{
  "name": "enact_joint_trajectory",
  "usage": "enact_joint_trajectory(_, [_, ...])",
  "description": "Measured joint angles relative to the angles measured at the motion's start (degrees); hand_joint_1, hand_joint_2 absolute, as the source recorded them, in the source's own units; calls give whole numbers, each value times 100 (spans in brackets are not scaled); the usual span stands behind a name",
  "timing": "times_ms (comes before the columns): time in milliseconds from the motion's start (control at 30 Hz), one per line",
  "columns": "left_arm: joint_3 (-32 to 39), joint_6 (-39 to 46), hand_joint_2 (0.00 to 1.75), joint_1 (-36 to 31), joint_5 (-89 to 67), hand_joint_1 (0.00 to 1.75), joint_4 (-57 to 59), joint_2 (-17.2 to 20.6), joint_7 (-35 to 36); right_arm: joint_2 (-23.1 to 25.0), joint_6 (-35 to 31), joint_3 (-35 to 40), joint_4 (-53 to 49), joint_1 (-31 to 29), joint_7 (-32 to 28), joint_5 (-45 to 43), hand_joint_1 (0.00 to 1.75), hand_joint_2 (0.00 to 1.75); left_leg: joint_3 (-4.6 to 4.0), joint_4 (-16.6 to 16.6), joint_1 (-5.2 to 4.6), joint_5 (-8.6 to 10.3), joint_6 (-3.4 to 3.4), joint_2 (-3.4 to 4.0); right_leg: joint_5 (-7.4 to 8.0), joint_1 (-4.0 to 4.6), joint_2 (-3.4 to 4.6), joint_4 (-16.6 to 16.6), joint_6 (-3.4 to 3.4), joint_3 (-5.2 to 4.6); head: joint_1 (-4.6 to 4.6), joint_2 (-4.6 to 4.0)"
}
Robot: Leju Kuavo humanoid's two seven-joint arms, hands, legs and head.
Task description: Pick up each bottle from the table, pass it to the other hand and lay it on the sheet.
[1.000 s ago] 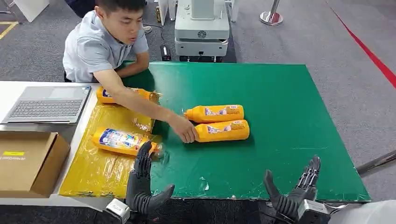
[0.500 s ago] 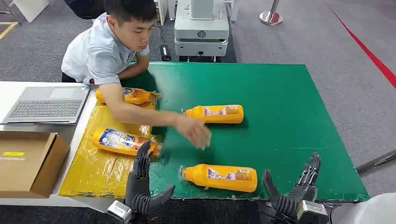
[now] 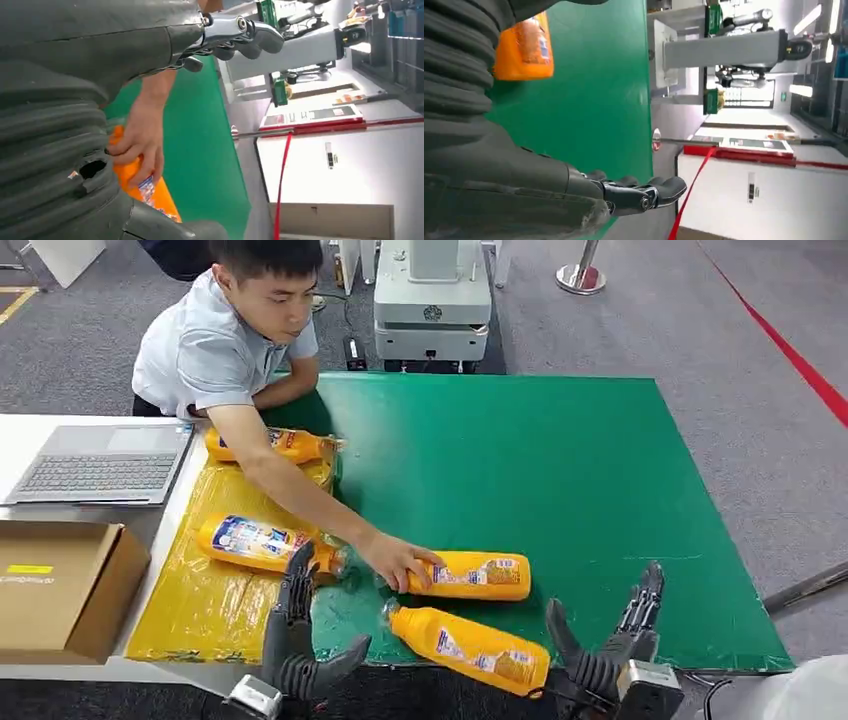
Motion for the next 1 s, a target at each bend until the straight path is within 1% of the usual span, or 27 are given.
enact_joint_trajectory(100, [0, 4, 175, -2, -15, 0, -31, 15, 20, -7, -57, 13, 74, -19, 44, 52, 0, 175, 0, 0, 0, 0, 0, 0, 0, 0, 0, 0, 0, 0, 15, 0])
enact_joint_trajectory(233, [0, 4, 175, -1, -52, 0, -31, 28, 24, -42, -114, 70, 199, -77, 85, 199, 0, 175, 0, 0, 0, 0, 0, 0, 0, 0, 0, 0, 0, 0, -2, 0])
enact_joint_trajectory(333, [0, 35, 175, -2, -142, 0, -31, 28, 24, -76, -298, 122, 280, -92, 66, 473, 0, 175, 0, 0, 0, 0, 0, 0, 0, 0, 0, 0, 0, 0, 15, 0])
enact_joint_trajectory(467, [-2, 83, 175, -4, -221, 0, -31, 26, 24, -151, -623, 197, 380, -99, 37, 949, 0, 175, 0, 0, 0, 0, 0, 0, 0, 0, 0, 0, 0, 0, 2, 0])
enact_joint_trajectory(567, [-18, 90, 175, -13, -238, 0, -9, 26, 24, -214, -723, 275, 457, -103, 39, 1145, 0, 175, 0, 0, 0, 0, 0, 0, 0, 0, 0, 0, 0, 0, 11, 0])
enact_joint_trajectory(1000, [-28, 92, 175, -21, -275, 0, 94, 22, 28, -304, -734, 363, 643, -144, 195, 1183, 0, 175, 0, 0, 0, 0, 0, 0, 0, 0, 0, 0, 0, 0, 0, 0])
